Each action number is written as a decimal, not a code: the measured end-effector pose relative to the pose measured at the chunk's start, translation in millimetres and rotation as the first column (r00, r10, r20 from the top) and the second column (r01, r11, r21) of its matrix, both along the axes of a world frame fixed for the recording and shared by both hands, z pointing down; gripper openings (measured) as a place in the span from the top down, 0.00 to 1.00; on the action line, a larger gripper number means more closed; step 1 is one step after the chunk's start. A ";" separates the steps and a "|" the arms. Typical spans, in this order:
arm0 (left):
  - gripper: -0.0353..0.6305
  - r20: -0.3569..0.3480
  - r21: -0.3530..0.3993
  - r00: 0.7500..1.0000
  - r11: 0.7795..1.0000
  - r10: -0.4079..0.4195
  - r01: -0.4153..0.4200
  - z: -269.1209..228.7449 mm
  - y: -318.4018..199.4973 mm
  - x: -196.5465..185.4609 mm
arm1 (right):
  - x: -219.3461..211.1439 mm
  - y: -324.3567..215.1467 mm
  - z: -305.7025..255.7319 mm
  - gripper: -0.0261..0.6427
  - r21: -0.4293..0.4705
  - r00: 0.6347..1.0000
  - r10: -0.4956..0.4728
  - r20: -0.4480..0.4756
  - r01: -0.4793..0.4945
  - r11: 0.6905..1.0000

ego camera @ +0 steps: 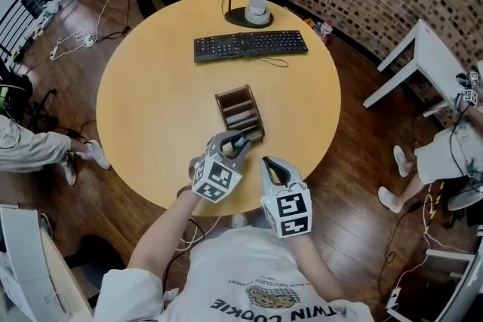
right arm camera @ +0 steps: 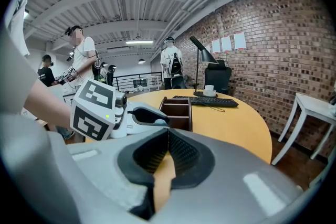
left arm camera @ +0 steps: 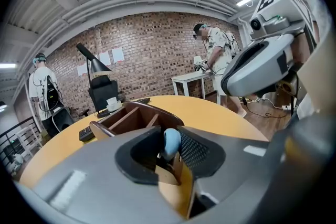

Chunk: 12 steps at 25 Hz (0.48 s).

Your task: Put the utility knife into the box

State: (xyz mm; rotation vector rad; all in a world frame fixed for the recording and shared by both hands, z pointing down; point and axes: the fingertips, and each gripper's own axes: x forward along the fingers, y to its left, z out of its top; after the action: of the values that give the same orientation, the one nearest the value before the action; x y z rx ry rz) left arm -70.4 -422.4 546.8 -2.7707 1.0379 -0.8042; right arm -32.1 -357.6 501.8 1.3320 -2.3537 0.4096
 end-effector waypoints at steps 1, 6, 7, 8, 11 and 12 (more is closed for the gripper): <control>0.79 0.002 -0.002 1.000 1.000 0.001 -0.001 -0.1 0.6 0.6 | 0.7 0.6 -0.4 0.95 0.000 1.000 0.001 0.000 -0.001 1.000; 0.77 -0.006 -0.011 1.000 1.000 -0.002 0.002 -3.0 3.1 0.5 | 0.8 3.4 -2.9 0.95 0.004 1.000 0.003 0.003 -0.003 1.000; 0.77 -0.010 -0.012 1.000 1.000 -0.004 0.004 -3.8 3.9 -0.2 | 0.0 4.4 -3.1 0.95 0.006 1.000 0.003 0.003 -0.003 1.000; 0.77 -0.015 -0.012 1.000 1.000 -0.007 0.007 -4.7 4.8 -1.0 | -0.7 5.6 -3.3 0.95 0.007 1.000 0.004 0.004 -0.004 1.000; 0.77 -0.036 -0.008 0.999 1.000 -0.014 0.014 -9.5 7.1 -1.5 | -1.2 8.5 -4.4 0.95 0.010 1.000 0.012 0.007 -0.012 1.000; 0.77 -0.044 -0.006 0.999 1.000 -0.016 0.015 -11.7 8.2 -1.3 | -1.0 9.7 -5.0 0.95 0.012 1.000 0.015 0.009 -0.015 1.000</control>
State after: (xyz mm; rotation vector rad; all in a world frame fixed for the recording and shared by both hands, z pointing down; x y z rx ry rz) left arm -71.7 -414.1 535.1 -2.8007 1.0672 -0.7532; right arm -33.1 -347.9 496.8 1.3569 -2.3578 0.4074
